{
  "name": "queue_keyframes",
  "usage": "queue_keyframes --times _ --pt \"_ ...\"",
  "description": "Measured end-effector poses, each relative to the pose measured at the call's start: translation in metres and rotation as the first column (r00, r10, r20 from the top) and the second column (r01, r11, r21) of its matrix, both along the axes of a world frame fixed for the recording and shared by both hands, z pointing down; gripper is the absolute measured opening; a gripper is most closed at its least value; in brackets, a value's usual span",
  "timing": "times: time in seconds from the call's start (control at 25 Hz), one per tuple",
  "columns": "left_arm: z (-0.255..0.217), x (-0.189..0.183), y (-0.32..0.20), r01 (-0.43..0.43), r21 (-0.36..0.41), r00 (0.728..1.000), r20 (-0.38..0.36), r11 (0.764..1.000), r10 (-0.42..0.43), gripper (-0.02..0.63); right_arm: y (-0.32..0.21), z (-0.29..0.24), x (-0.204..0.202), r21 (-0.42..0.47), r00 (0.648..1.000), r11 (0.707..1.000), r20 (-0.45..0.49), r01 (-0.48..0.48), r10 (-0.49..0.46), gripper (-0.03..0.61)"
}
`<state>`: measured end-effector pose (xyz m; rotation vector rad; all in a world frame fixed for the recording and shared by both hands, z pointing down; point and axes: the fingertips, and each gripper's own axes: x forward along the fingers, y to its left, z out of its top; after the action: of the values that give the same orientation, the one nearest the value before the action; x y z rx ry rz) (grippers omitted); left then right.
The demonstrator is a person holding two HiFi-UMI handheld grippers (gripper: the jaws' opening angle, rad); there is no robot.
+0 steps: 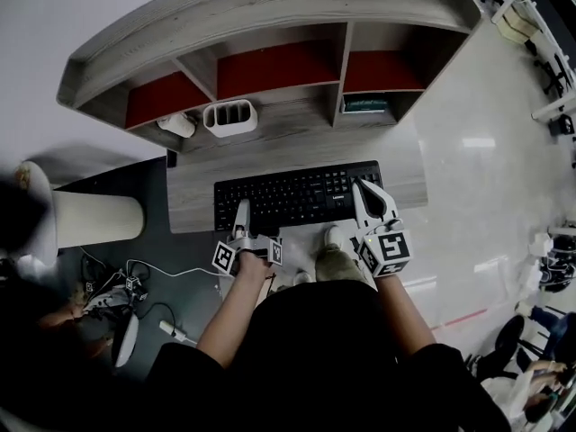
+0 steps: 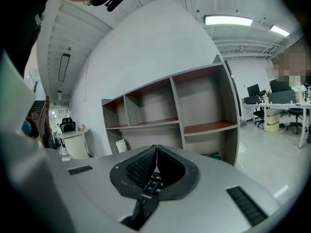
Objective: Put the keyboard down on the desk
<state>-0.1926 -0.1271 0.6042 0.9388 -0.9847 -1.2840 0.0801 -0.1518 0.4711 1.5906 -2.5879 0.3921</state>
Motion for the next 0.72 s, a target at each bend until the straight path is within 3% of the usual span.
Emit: queue_keyframes --times 0.28,0.56,0.72 --pt "0.032 0.012 -0.029 0.017 -0.056 0.998 0.055 0.998 -0.014 0.109 -0.029 0.035 0.005 -0.065 0.997 0.995 -0.022 0.069 -0.071 0.014" --pt "0.07 0.012 -0.049 0.047 -0.085 0.999 0.013 0.995 -0.046 0.109 -0.055 0.054 -0.01 -0.124 0.997 0.989 -0.013 0.076 -0.078 0.014" --pt "0.091 0.004 -0.056 0.048 -0.147 0.999 0.018 0.988 -0.046 0.109 -0.062 0.063 -0.02 -0.153 0.998 0.986 0.013 0.058 -0.057 0.012"
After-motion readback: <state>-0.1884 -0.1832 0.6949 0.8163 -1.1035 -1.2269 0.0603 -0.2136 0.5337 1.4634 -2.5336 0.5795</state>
